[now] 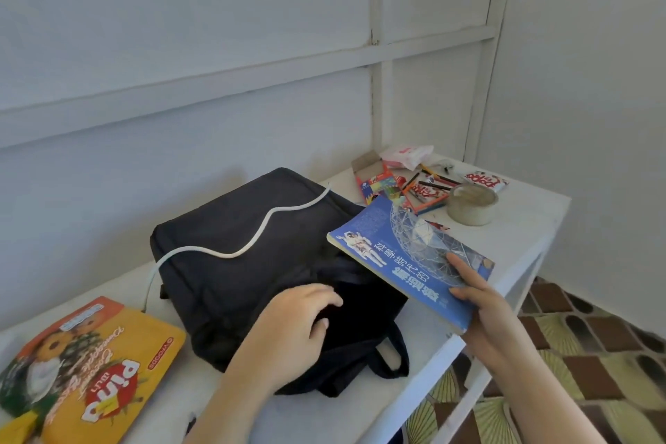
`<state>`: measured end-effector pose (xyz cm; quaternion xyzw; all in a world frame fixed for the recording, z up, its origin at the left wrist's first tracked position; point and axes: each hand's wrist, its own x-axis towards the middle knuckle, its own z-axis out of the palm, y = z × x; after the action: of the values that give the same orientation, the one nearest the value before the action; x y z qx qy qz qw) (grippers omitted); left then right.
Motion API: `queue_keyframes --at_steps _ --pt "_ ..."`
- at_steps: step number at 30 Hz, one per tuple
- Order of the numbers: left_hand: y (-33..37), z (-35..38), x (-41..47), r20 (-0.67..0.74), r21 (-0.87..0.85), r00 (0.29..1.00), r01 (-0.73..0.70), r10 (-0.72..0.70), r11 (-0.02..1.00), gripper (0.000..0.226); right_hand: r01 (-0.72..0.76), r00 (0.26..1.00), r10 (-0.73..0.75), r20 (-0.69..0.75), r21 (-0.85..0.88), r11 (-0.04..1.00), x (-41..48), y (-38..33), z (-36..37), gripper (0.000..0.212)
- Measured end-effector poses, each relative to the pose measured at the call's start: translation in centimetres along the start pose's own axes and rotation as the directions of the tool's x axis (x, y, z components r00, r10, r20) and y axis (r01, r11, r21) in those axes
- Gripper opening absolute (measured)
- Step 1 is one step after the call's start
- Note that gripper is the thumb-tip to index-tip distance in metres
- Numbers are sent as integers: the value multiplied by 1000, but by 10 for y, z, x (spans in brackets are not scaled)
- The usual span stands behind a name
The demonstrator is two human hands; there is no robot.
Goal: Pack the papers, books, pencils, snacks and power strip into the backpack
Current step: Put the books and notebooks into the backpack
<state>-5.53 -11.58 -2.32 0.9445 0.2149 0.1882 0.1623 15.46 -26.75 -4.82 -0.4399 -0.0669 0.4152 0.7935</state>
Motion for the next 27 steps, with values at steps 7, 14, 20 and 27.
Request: queue_keyframes --at_steps 7,14,20,27 --pt "-51 1 24 63 339 994 -108 92 935 75 8 1000 -9 13 40 999 -3 -1 -6 52" --pt "-51 -41 48 32 101 998 45 -48 994 57 -30 999 30 36 -11 999 -7 -1 -13 47" --pt "-77 -70 73 145 -70 977 166 -155 984 60 -92 992 98 78 -74 993 -5 11 -12 48" --pt "-79 -38 56 -37 583 997 82 -75 808 52 -132 984 149 96 -160 978 0 20 -7 48"
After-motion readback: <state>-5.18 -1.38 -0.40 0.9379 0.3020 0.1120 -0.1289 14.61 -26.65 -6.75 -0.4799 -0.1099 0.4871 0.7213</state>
